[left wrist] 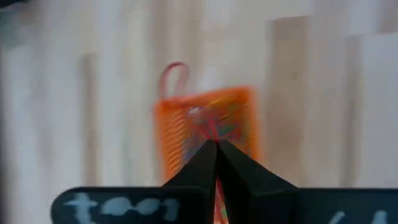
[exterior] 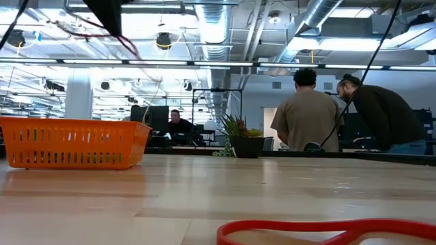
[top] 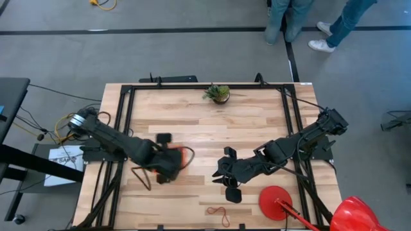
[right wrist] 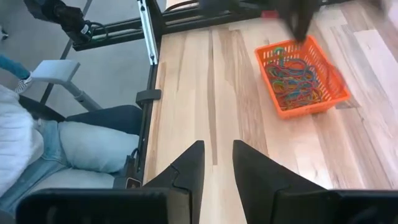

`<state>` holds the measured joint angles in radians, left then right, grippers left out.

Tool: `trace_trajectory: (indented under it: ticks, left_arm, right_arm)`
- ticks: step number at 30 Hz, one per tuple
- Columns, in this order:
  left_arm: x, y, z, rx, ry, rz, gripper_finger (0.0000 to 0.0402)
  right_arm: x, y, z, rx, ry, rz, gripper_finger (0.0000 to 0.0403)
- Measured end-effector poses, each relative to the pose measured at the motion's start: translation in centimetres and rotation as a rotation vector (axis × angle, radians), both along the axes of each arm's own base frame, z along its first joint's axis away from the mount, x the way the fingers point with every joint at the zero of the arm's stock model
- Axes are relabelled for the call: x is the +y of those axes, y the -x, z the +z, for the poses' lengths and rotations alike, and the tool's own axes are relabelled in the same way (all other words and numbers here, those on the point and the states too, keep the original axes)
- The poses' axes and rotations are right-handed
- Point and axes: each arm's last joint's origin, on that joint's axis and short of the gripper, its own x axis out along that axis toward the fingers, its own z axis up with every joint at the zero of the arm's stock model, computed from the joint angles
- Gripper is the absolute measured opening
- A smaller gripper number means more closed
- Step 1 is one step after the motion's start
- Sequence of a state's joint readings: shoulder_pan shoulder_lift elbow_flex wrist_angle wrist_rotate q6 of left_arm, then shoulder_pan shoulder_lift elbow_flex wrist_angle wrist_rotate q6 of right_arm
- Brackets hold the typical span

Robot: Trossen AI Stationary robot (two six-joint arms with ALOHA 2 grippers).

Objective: Pick and place rubber bands into bin
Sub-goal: Put the top red rubber band into the orange container, then put the red rubber band into the orange container

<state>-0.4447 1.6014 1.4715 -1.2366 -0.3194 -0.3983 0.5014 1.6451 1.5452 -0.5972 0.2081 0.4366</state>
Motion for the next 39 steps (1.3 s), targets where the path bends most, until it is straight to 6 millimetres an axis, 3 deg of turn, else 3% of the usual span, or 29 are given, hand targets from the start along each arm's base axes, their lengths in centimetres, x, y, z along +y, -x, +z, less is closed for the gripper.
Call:
trace_trajectory:
  ticks: [3, 6, 10, 16, 21, 35, 39]
  left_arm:
    - [0.4, 2.3, 1.3, -0.012, -0.076, 0.088, 0.0000]
    - [0.2, 3.6, 1.0, -0.020, -0.110, 0.124, 0.0000]
    - [0.1, 4.1, -1.4, 0.018, -0.138, 0.125, 0.0000]
    - [0.0, 3.7, -6.6, -0.009, -0.095, 0.085, 0.0000]
    - [0.1, 3.4, -8.6, -0.029, -0.038, 0.053, 0.0011]
    - [0.5, 3.3, -8.8, -0.044, -0.043, 0.090, 0.0089]
    - [-0.2, 2.1, -8.5, -0.170, 0.037, 0.084, 0.0098]
  right_arm:
    - [-0.2, -0.1, 0.0, 0.000, 0.000, -0.005, 0.0079]
    - [-0.4, -0.2, 0.0, 0.000, 0.000, -0.012, 0.0079]
    - [-0.6, -0.3, 0.0, 0.000, 0.000, -0.020, 0.0079]
    - [-1.1, -0.6, 0.0, 0.000, 0.002, -0.034, 0.0079]
    - [-1.6, -0.7, -0.1, 0.007, 0.006, -0.046, 0.0079]
    - [-1.9, -0.5, -0.4, 0.051, 0.030, -0.053, 0.0079]
    - [-1.9, -0.5, -0.4, 0.051, 0.031, -0.054, 0.0079]
